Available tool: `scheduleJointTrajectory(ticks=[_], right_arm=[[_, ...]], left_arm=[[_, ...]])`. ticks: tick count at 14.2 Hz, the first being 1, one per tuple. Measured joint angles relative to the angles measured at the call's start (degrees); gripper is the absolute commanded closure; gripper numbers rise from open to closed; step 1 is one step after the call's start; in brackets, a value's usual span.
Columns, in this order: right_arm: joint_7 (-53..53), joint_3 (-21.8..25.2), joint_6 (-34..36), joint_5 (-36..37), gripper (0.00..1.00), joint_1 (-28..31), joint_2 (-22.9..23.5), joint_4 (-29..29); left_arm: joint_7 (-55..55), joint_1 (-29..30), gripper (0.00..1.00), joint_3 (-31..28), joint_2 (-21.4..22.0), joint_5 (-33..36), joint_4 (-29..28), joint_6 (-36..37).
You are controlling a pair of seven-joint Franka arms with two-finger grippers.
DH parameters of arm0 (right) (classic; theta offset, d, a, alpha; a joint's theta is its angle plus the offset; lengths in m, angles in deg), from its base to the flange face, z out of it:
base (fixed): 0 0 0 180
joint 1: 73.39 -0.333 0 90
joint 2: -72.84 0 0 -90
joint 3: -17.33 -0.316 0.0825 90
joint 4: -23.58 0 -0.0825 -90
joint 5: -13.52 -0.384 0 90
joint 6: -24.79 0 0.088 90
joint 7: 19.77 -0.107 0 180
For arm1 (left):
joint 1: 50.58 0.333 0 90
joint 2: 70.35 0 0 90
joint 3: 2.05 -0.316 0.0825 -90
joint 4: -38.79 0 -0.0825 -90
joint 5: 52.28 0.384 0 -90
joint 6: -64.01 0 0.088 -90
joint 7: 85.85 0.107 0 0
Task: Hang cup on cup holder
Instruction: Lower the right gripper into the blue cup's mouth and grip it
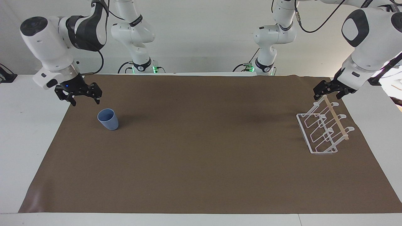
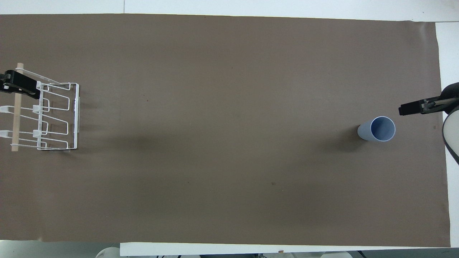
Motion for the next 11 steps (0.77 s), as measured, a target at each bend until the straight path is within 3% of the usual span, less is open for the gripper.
scheduleJointTrajectory(ticks=[4,9,10,11], right_arm=[[4.7,-0.1,-3.8,-2.3,0.02,1.3,4.9,3.1],[7.3,-0.2,-6.6,-2.3,0.14,1.3,5.8,6.1],[8.5,-0.1,-7.3,-2.3,0.17,1.4,6.0,7.1],[9.6,0.0,-8.0,-2.3,0.29,1.7,6.2,8.0]], left_arm=[[0.0,0.0,0.0,0.0,0.0,0.0,0.0,0.0],[0.0,0.0,0.0,0.0,0.0,0.0,0.0,0.0],[0.0,0.0,0.0,0.0,0.0,0.0,0.0,0.0],[0.0,0.0,0.0,0.0,0.0,0.0,0.0,0.0]])
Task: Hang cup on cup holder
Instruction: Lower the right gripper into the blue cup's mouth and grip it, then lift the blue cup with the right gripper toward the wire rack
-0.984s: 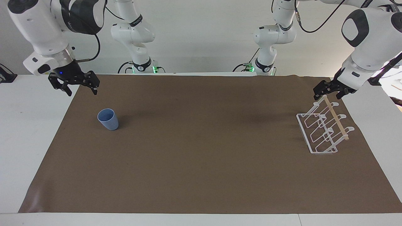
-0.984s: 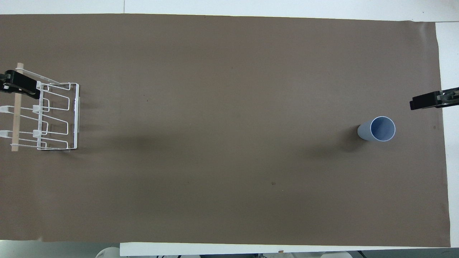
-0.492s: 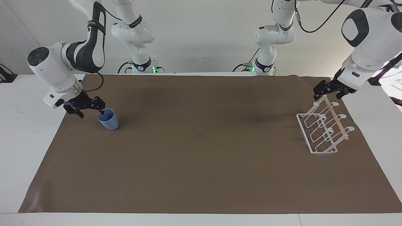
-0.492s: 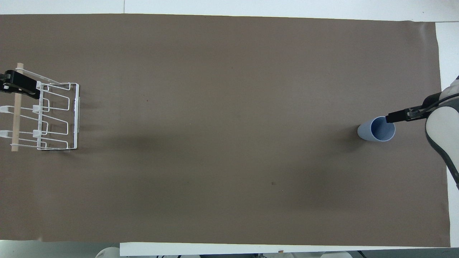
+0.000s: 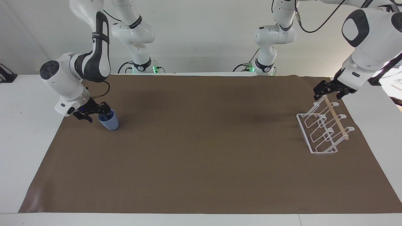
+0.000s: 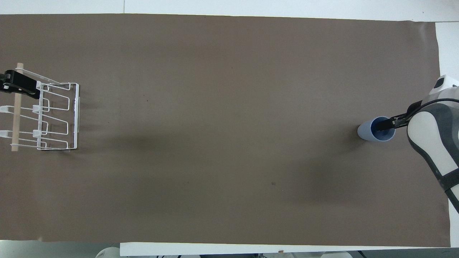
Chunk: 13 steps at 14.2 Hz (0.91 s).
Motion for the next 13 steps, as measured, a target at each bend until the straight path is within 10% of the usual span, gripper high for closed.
scheduleJointTrajectory(ticks=[4,10,13], right_arm=[[2.6,0.1,-1.7,0.0,0.93,0.5,0.5,1.5],[3.2,-0.5,-1.5,0.0,1.0,-0.2,0.5,1.3],[4.1,-1.5,9.3,-6.2,1.0,-3.3,0.3,-5.3]], left_arm=[[0.0,0.0,0.0,0.0,0.0,0.0,0.0,0.0],[0.0,0.0,0.0,0.0,0.0,0.0,0.0,0.0],[0.0,0.0,0.0,0.0,0.0,0.0,0.0,0.0]])
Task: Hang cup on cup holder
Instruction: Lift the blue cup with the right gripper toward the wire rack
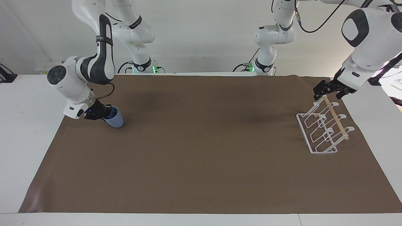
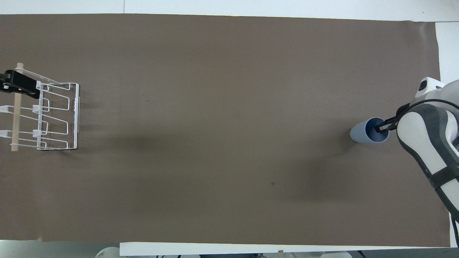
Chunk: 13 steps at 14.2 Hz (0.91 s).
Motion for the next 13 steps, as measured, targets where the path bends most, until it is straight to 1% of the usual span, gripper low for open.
scheduleJointTrajectory(ticks=[2,3,4,6,7,9,11,13], right_arm=[[0.0,-0.4,7.2,-13.1,1.0,-3.4,-0.4,-5.7],[-0.4,-0.5,8.5,-19.2,1.0,-5.3,-0.6,-6.6],[-2.0,-0.5,8.8,-23.7,1.0,-7.5,-0.7,-6.7],[-9.0,-0.7,8.1,-31.6,1.0,-13.5,-0.5,-6.6],[-13.0,-0.7,6.0,-35.4,1.0,-17.0,-0.4,-6.6],[-21.2,-0.9,-0.5,-42.5,1.0,-24.3,-0.1,-6.6],[-28.2,-1.0,-8.7,-48.9,1.0,-31.3,0.2,-6.6],[-32.9,-0.9,-17.2,-52.6,1.0,-37.4,0.6,-6.6]], left_arm=[[0.0,0.0,0.0,0.0,0.0,0.0,0.0,0.0],[0.0,0.0,0.0,0.0,0.0,0.0,0.0,0.0],[0.0,0.0,0.0,0.0,0.0,0.0,0.0,0.0],[0.0,0.0,0.0,0.0,0.0,0.0,0.0,0.0],[0.0,0.0,0.0,0.0,0.0,0.0,0.0,0.0],[0.0,0.0,0.0,0.0,0.0,0.0,0.0,0.1],[0.0,-0.7,0.0,0.4,0.0,0.0,0.0,0.4],[-0.3,-3.2,0.0,0.7,0.0,0.0,0.0,0.4]])
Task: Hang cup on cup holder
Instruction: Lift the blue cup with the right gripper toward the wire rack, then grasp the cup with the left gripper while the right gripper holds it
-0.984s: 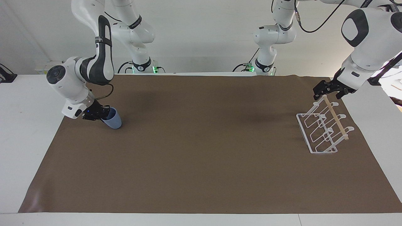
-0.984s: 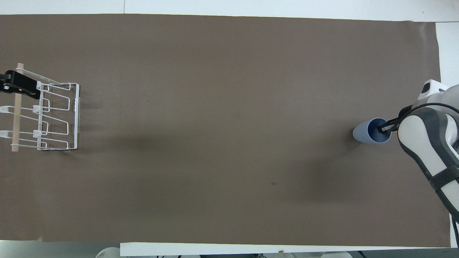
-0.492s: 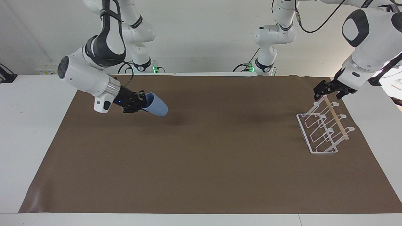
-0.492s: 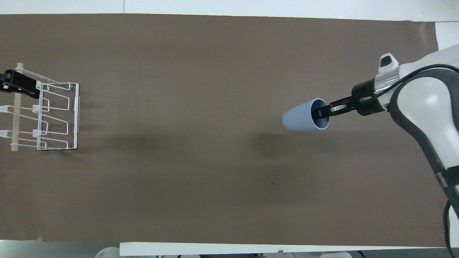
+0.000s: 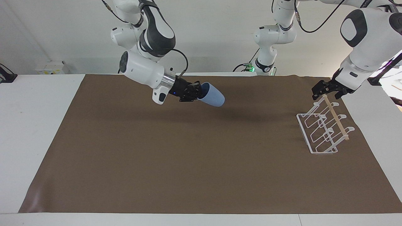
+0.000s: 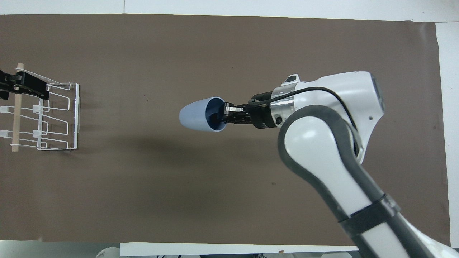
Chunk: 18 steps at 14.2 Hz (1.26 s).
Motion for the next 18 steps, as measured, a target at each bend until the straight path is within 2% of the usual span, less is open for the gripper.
scheduleJointTrajectory(ticks=[2,4,10,13,16,18], right_arm=[[-4.1,0.0,-6.5,-0.7,1.0,-5.5,0.6,0.0],[-8.1,0.0,-8.5,-0.8,1.0,-8.0,1.1,0.0],[-12.1,0.5,-8.5,-0.9,1.0,-7.7,1.2,-0.1],[-12.1,0.5,-8.5,-0.9,1.0,-7.7,1.2,-0.1],[-12.1,0.5,-8.5,-0.9,1.0,-7.7,1.2,-0.1],[-12.1,0.5,-8.5,-0.9,1.0,-7.7,1.2,-0.1]], left_arm=[[-1.7,-1.1,0.0,0.2,0.0,-0.2,0.0,0.4],[-11.5,-2.4,0.0,0.2,0.1,-3.5,-0.4,1.0],[-52.9,-5.3,0.0,0.3,0.5,-11.7,-0.5,3.4],[-68.6,-8.7,0.0,0.5,0.9,-14.5,-0.9,3.6],[-77.8,-10.1,0.0,0.5,1.6,-22.7,-2.2,3.6],[-81.0,-10.1,0.0,0.3,3.1,-29.7,-5.8,1.9]])
